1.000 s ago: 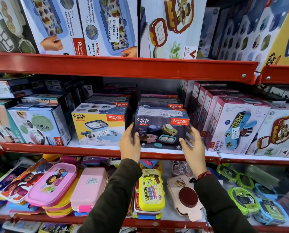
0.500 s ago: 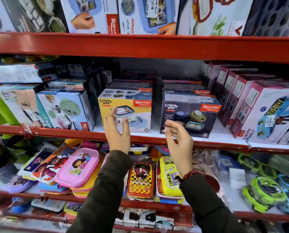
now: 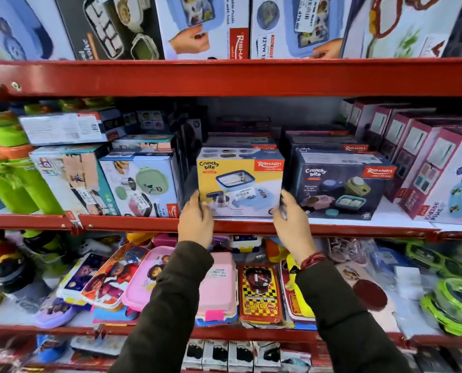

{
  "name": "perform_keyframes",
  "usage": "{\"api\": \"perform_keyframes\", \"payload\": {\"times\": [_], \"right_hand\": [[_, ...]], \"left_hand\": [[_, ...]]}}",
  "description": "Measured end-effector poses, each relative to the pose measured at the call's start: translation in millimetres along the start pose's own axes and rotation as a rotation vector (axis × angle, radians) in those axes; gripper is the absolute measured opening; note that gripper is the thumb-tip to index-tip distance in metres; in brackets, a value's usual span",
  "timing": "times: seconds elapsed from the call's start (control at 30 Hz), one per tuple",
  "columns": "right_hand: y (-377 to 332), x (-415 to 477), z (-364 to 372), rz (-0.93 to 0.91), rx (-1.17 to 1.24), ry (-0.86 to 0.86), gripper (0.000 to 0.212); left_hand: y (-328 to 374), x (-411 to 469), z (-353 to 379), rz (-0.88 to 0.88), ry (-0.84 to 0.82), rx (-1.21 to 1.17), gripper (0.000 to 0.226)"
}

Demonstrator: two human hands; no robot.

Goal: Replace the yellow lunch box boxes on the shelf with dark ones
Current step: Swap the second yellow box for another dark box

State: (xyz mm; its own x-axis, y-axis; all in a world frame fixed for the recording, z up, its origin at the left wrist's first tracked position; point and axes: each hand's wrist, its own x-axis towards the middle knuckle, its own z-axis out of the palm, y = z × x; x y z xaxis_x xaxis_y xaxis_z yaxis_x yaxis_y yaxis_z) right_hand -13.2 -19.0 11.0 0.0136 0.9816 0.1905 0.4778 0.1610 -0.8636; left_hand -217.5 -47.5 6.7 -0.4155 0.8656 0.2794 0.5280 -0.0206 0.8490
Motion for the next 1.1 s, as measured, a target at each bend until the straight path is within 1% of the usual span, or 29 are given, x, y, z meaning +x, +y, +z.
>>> {"api": "perform_keyframes", "payload": {"times": [0.07,0.17,0.23,0.3,0.37,0.43,0.53,0.6,0.67,0.73,0.8,0.87,0.93,1.07,1.1], "right_hand": [[0.0,-4.8,-5.5,-0.04,0.068,0.021,0.064],[-4.3,-13.2,-13.9,-0.081,0.205,0.047,0.073],[-8.7,-16.5,-18.0,-0.101,0.247,0.038,0.079],[-10.5,-17.5,-21.2,-0.137,0.247,0.045,0.084],[-11.2,-17.6,-24.7,-0.185,0.205,0.062,0.085],[-12.1,-18.2,-28.3,-0.231,0.156,0.068,0.084],[-15.7,-20.7,-31.4,-0.261,0.177,0.067,0.074],[-17.1,-22.1,-31.9,-0.27,0.244,0.093,0.063],[-20.1,-24.9,-33.0,-0.263,0.325,0.121,0.051],[-25.8,-28.2,-34.9,-0.257,0.38,0.149,0.039],[-30.0,-29.5,-37.3,-0.255,0.407,0.161,0.034],[-31.5,-29.5,-39.4,-0.267,0.436,0.13,0.035],[-29.1,-28.3,-40.1,-0.268,0.46,0.086,0.043],[-23.1,-23.9,-35.7,-0.266,0.362,0.08,0.061],[-22.7,-22.7,-33.8,-0.266,0.342,0.095,0.061]], "left_hand": [[3.8,-5.5,-7.3,0.052,0.004,-0.039,0.049],[10.1,-11.0,-22.1,0.131,0.018,-0.182,0.054],[12.7,-10.3,-29.9,0.187,0.017,-0.258,0.059],[14.6,-8.3,-37.3,0.252,0.019,-0.282,0.06],[15.8,-7.7,-43.4,0.324,0.078,-0.255,0.055],[16.7,-8.1,-48.3,0.356,0.143,-0.254,0.049],[19.9,-9.2,-53.0,0.341,0.154,-0.321,0.039],[20.5,-8.1,-54.6,0.306,0.158,-0.396,0.031],[20.5,-7.9,-56.0,0.29,0.129,-0.48,0.026],[20.0,-9.1,-56.4,0.299,0.062,-0.534,0.031],[19.5,-10.6,-57.1,0.324,0.007,-0.523,0.042],[19.0,-10.7,-57.2,0.346,-0.024,-0.491,0.047],[19.6,-9.3,-56.5,0.353,-0.038,-0.457,0.049],[27.0,-6.5,-53.7,0.333,-0.013,-0.428,0.048],[28.0,-4.3,-52.4,0.321,-0.003,-0.432,0.047]]}}
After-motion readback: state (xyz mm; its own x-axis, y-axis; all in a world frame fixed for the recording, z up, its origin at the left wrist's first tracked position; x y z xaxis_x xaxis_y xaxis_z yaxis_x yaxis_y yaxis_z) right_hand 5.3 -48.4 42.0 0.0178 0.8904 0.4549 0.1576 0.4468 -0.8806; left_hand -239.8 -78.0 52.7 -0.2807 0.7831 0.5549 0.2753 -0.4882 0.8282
